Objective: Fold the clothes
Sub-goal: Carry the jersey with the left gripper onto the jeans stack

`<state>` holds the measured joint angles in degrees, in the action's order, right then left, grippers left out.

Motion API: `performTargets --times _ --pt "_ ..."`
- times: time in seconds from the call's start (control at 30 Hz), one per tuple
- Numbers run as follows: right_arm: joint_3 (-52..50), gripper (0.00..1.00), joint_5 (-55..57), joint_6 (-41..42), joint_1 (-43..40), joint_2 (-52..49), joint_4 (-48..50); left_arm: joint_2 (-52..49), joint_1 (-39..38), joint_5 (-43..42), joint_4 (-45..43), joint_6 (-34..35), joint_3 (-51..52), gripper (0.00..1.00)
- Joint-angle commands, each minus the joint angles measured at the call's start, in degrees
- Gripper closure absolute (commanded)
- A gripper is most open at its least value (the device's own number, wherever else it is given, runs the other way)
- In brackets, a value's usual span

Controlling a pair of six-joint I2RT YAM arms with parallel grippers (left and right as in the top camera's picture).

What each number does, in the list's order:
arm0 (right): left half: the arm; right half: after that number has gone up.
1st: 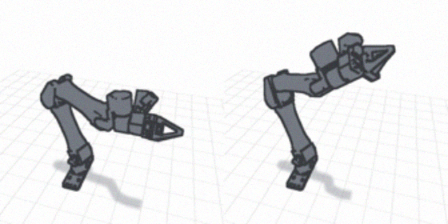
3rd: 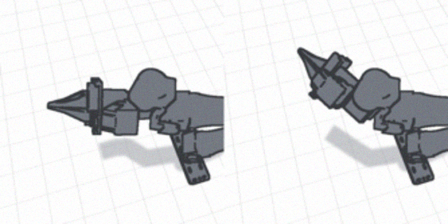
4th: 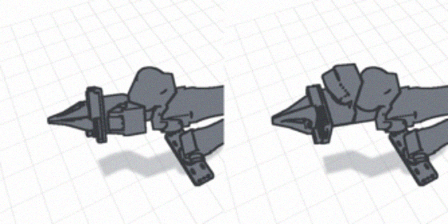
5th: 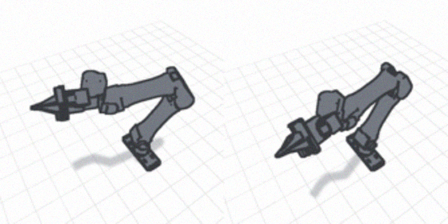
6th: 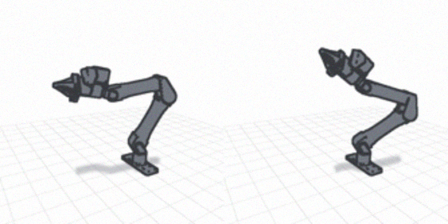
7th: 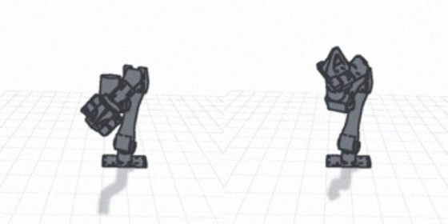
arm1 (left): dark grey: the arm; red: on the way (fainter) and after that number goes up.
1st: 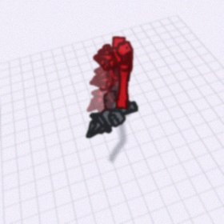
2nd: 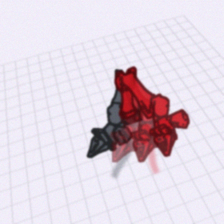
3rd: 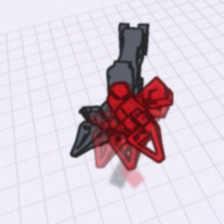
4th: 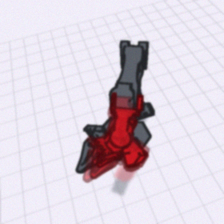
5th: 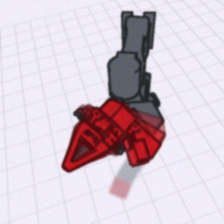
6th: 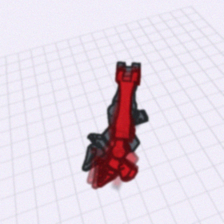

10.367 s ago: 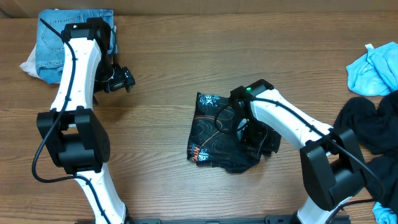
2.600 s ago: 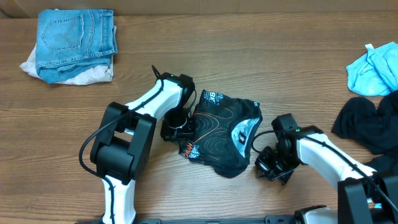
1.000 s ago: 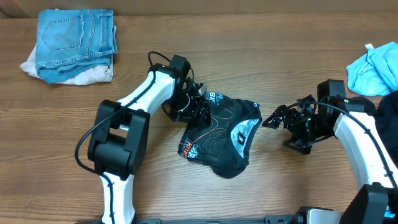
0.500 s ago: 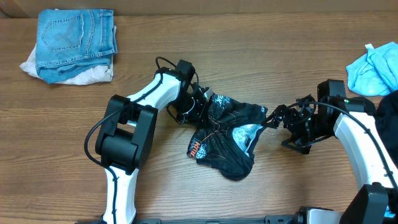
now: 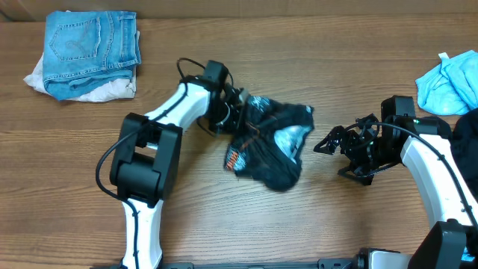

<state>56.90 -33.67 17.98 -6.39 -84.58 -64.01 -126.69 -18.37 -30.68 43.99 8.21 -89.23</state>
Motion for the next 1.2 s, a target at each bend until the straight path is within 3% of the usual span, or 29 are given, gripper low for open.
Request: performTargets --times 0.0,0.23,0.47,0.63,1.17 --pt "1.36 0.0 -0.33 -0.5 -0.22 1.31 0.0 -2.29 3.34 14.05 -0.9 -0.35 -3.93 0.96" --pt "1.36 0.0 -0.28 -0.48 -0.22 1.31 -0.9 -2.29 6.99 14.73 -3.72 -8.04 -10.32 0.96" --pt "1.36 0.0 -0.31 -0.44 -0.22 1.31 -2.62 -2.29 9.88 22.32 -10.58 -16.06 -11.93 0.96" --pt "1.36 0.0 -0.31 -0.46 -0.22 1.31 -4.24 -2.29 14.01 22.29 -14.27 -18.05 -14.25 0.96" --pt "1.36 0.0 -0.31 -0.42 -0.22 1.31 -5.99 -2.29 20.39 23.89 -12.22 -22.45 -29.55 0.96"
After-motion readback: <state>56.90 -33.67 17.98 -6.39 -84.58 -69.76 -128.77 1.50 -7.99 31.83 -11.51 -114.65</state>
